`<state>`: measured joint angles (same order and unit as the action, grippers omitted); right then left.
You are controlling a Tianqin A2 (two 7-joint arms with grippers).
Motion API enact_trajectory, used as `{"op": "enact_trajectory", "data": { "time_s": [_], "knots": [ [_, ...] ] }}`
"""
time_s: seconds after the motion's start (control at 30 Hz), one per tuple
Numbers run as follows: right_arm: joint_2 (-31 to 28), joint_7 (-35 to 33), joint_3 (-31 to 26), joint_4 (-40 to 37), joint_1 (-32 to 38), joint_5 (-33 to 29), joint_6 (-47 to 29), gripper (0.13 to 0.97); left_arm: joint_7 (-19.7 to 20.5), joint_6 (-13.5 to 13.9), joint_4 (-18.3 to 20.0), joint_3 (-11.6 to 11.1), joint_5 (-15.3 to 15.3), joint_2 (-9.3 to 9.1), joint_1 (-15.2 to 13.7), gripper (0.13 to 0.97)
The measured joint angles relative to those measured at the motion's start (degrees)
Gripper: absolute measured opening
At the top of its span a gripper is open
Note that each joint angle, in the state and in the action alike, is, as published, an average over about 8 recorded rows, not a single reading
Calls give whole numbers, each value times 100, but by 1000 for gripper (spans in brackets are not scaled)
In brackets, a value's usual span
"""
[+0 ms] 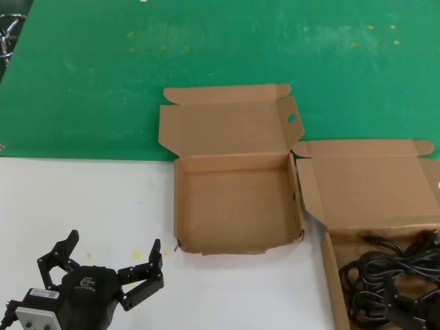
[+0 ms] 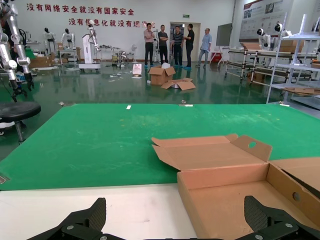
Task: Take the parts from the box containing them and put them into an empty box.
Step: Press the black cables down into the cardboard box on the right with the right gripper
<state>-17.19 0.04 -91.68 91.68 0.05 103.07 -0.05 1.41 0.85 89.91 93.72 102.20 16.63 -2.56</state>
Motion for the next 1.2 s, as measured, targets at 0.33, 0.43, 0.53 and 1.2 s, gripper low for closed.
{"op": "enact_trajectory", "data": {
  "time_s": [0.33, 0.43, 0.53, 1.2],
  "knots": [
    [0, 0, 0, 0, 0, 0, 0, 966, 0, 0, 0, 0, 0, 0, 0, 955],
    [0, 0, 0, 0, 0, 0, 0, 966, 0, 0, 0, 0, 0, 0, 0, 937],
    [0, 0, 0, 0, 0, 0, 0, 966, 0, 0, 0, 0, 0, 0, 0, 910],
    [-20, 4, -32, 35, -8, 14, 38, 966, 0, 0, 0, 0, 0, 0, 0, 646]
  ]
}}
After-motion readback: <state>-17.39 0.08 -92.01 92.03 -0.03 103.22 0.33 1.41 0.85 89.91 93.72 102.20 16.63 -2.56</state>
